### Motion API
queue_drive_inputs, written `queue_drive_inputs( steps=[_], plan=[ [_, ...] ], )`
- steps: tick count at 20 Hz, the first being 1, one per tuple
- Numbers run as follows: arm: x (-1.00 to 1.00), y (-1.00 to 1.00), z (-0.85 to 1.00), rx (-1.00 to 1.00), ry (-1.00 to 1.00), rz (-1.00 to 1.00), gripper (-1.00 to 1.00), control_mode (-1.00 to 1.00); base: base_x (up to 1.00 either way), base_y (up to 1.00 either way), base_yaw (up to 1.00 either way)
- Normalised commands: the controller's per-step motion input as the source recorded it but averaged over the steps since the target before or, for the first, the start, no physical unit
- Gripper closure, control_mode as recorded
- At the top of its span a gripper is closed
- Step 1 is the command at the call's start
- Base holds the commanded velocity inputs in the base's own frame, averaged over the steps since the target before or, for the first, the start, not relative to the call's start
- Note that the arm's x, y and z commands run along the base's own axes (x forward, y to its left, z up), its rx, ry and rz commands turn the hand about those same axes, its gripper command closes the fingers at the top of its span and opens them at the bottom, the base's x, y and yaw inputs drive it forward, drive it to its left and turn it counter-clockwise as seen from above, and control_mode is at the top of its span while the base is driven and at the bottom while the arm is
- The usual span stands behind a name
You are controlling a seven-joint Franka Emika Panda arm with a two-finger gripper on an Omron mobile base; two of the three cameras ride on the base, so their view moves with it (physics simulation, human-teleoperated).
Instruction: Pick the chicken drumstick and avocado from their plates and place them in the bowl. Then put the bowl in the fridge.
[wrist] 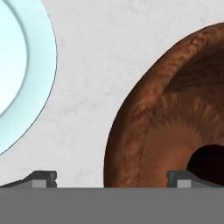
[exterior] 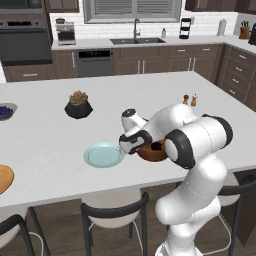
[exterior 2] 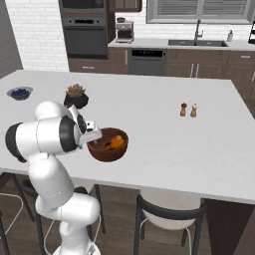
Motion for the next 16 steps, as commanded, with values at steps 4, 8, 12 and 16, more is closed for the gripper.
queue_drive_inputs(
  steps=[4,8,12,16],
  plan=[
    [0.00,-0.05,-0.01,0.00,0.00,0.00,1.00,-1.00,0.00,0.00,0.00],
    [0.00,-0.17,0.00,0.00,0.00,0.00,1.00,-1.00,0.00,0.00,0.00],
    [0.03,-0.07,-0.01,0.00,0.00,0.00,1.00,-1.00,0.00,0.00,0.00],
    [-0.15,-0.34,-0.02,0.00,-0.01,0.26,1.00,-1.00,0.00,0.00,0.00]
  ],
)
